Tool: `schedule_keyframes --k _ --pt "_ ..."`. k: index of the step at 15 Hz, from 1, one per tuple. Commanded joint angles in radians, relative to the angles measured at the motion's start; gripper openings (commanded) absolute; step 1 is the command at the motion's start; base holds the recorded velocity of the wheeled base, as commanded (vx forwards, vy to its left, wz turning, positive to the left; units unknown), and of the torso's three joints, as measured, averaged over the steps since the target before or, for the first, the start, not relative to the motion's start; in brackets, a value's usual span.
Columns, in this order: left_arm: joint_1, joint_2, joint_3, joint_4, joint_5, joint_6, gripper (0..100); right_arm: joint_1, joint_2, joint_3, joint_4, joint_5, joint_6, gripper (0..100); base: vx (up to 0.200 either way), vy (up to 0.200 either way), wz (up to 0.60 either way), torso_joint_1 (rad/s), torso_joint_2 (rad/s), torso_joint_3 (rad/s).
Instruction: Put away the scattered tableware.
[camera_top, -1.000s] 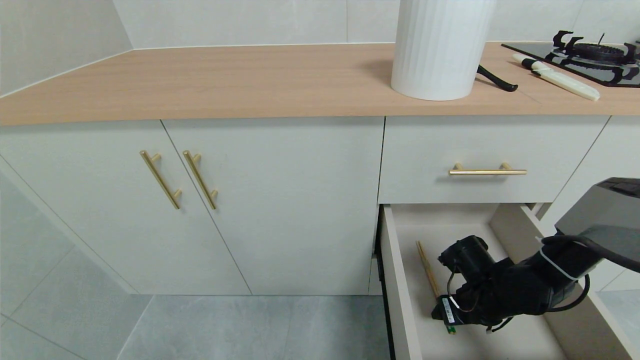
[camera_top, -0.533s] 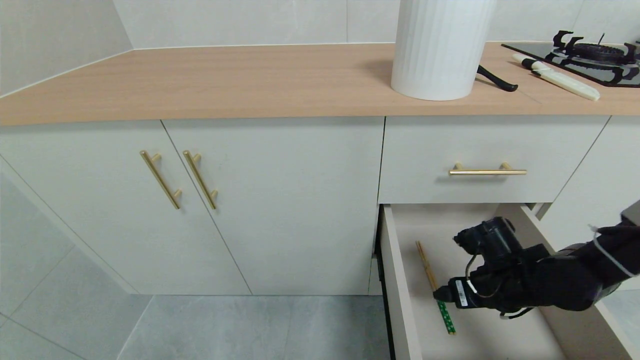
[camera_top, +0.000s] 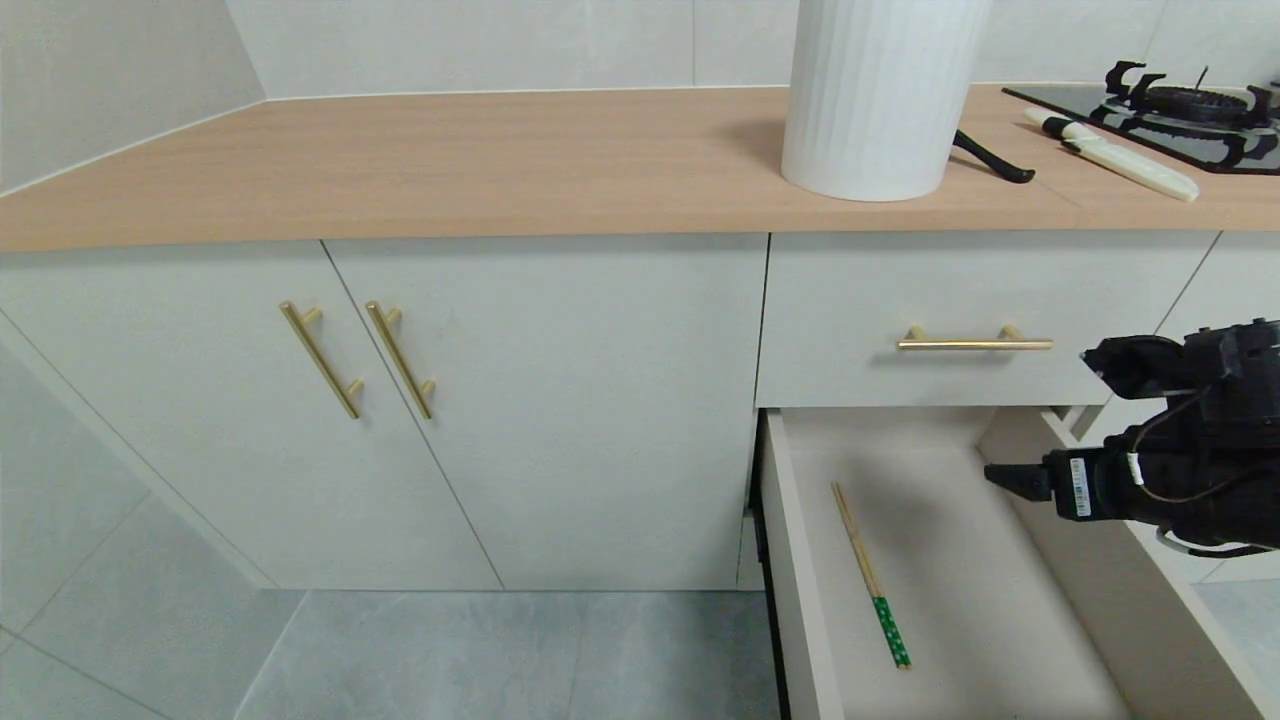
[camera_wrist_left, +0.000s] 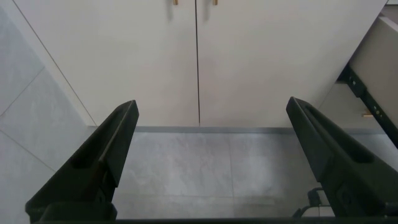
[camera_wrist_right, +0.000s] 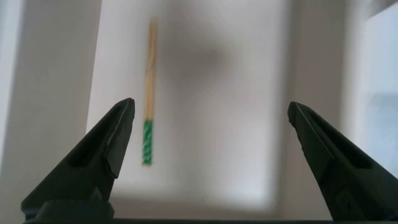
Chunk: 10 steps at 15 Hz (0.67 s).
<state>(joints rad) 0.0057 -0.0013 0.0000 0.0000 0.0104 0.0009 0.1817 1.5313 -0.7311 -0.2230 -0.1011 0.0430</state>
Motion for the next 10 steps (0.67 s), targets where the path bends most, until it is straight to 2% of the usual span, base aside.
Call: schedule_keyframes --k 1,3,6,10 --pt "0.000 0.001 0.000 0.000 0.002 0.001 100 -0.007 -0.056 0.016 -0.001 0.001 -0.025 100 0.000 0.000 0.00 0.000 0.00 0.000" --pt "0.000 0.001 0.000 0.000 0.000 0.001 100 -0.001 -0.053 0.039 -0.007 0.003 -0.057 100 0.000 0.000 0.00 0.044 -0.19 -0.132" --pt "0.000 0.001 0.000 0.000 0.000 0.001 100 -0.001 -0.053 0.041 -0.007 0.003 -0.057 100 0.000 0.000 0.00 0.066 -0.25 -0.279" --pt "0.000 0.001 0.000 0.000 0.000 0.001 100 -0.001 -0.043 0.045 -0.007 0.003 -0.060 100 0.000 0.000 0.00 0.172 -0.54 -0.293"
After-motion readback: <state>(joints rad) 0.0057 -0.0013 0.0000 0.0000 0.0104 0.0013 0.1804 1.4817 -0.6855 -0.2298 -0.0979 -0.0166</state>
